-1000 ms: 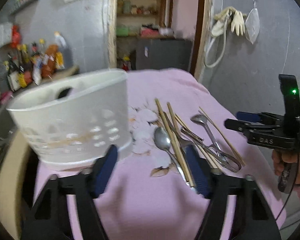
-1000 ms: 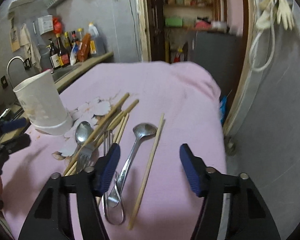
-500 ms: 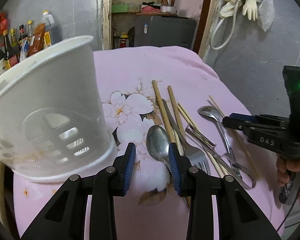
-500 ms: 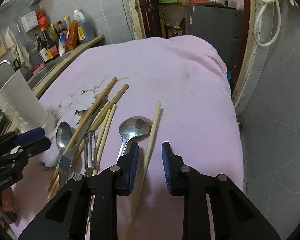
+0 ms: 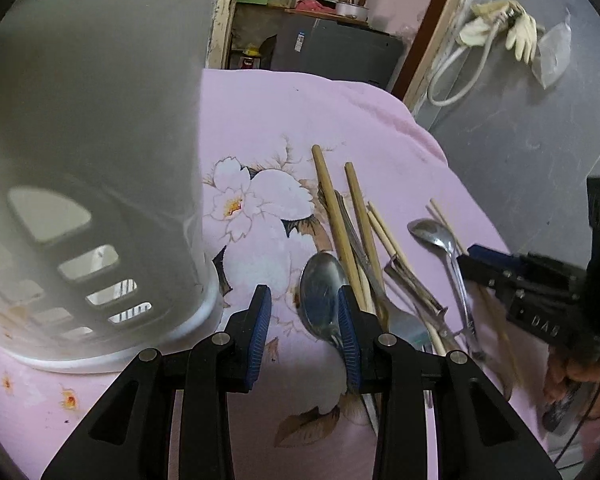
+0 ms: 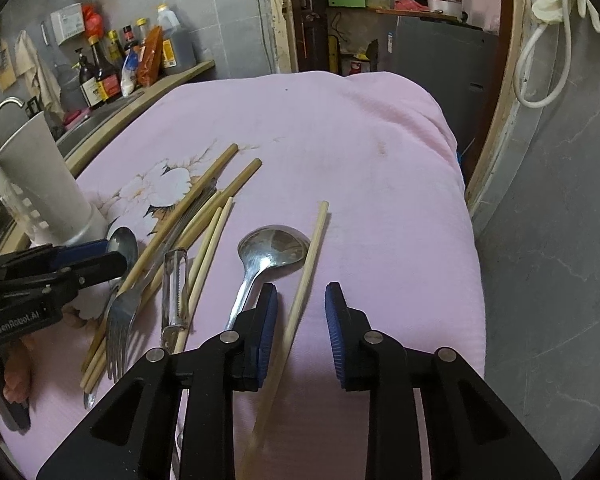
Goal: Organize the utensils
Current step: 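Reach the left tool to a wooden chopstick and close on it while the right tool approaches the pile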
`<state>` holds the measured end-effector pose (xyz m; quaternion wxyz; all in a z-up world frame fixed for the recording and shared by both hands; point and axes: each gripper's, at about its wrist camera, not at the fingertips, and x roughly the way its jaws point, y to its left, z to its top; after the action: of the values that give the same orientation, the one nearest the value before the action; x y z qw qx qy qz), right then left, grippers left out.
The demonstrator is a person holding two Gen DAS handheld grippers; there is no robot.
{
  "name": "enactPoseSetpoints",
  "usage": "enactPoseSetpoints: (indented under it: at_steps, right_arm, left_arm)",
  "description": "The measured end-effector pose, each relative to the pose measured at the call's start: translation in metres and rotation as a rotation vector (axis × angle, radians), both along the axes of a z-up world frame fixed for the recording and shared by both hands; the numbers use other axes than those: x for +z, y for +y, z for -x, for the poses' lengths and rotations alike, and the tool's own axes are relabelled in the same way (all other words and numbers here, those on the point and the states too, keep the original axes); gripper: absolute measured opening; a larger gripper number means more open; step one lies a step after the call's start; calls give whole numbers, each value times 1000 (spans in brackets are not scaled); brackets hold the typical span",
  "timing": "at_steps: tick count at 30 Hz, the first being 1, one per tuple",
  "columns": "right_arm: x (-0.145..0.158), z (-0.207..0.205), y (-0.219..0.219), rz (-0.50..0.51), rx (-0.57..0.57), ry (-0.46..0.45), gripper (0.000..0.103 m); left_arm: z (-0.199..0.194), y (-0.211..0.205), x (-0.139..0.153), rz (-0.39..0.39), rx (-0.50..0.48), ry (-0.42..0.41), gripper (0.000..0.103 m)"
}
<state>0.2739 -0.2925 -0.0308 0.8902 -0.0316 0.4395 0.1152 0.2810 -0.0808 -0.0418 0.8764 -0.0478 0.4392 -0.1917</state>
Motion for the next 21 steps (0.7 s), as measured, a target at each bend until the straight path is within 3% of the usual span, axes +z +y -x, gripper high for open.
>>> enactPoseSetpoints:
  at_steps: [4, 7, 9, 16, 21]
  right_arm:
    - [0, -1, 0, -10, -2, 5, 23]
    - [0, -3, 0, -6, 0, 9, 20]
    - [0, -3, 1, -20, 0, 17, 13]
    - [-3, 1, -13, -171, -100, 17, 3]
    - [5, 24, -21, -292, -127, -47, 3]
  left_arm:
    - [0, 4, 2, 20, -7, 5, 28]
    - [-1, 8, 3, 29, -2, 11, 14]
    - [-2, 10, 3, 53, -5, 15, 4]
    - [8, 18, 7, 93, -3, -19, 0]
    - [35, 14, 23, 82, 3, -142, 0]
